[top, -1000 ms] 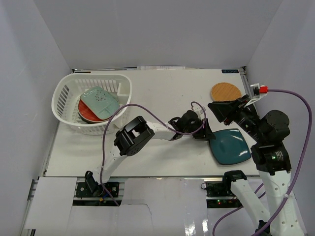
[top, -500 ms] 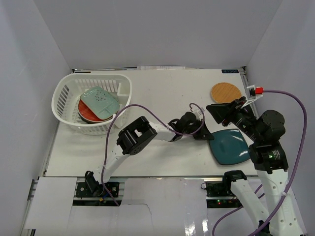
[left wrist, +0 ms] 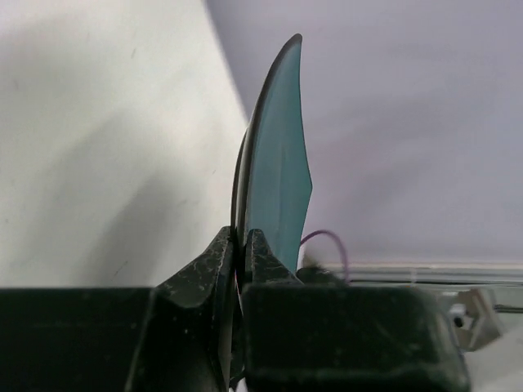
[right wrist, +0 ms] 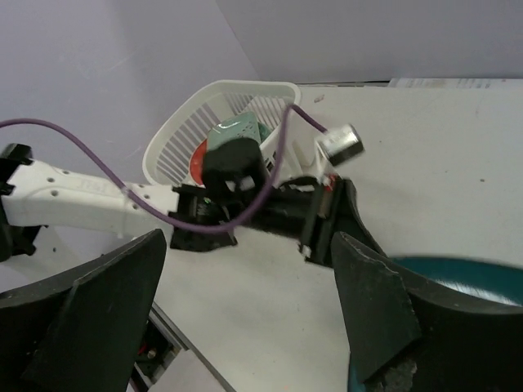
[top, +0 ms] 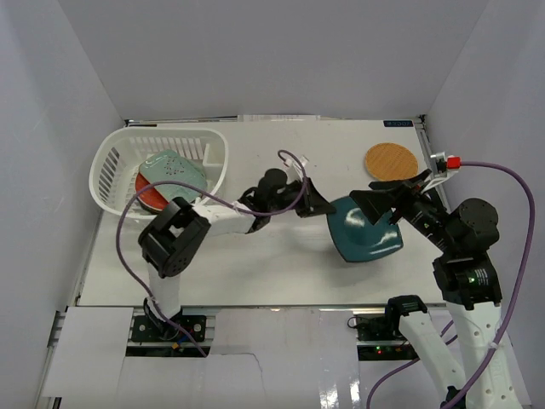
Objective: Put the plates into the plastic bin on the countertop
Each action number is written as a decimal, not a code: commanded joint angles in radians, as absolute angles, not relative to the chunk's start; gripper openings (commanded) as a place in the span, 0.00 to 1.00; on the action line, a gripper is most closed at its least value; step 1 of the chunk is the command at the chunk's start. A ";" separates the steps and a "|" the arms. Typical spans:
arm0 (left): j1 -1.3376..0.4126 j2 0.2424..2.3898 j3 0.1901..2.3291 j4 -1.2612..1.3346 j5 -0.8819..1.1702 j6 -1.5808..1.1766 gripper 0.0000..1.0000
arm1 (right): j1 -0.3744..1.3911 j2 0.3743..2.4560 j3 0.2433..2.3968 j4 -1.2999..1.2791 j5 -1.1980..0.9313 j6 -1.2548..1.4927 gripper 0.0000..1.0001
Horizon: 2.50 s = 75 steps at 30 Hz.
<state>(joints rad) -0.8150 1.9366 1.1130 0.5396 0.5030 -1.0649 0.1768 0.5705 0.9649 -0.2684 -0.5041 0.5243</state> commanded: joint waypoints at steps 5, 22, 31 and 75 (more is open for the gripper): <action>-0.509 1.480 1.108 0.611 0.653 -1.148 0.00 | 0.173 0.540 0.983 -0.265 -0.497 0.525 0.92; 0.408 1.009 0.769 0.054 0.483 -0.920 0.00 | 0.173 0.580 0.810 -0.204 -0.566 0.500 0.91; 0.422 1.022 0.669 0.109 0.353 -0.870 0.00 | 0.173 0.617 0.677 -0.150 -0.529 0.491 0.91; 0.066 0.974 0.979 -0.123 0.095 -0.466 0.98 | -0.270 1.763 0.724 0.632 -0.087 0.906 0.69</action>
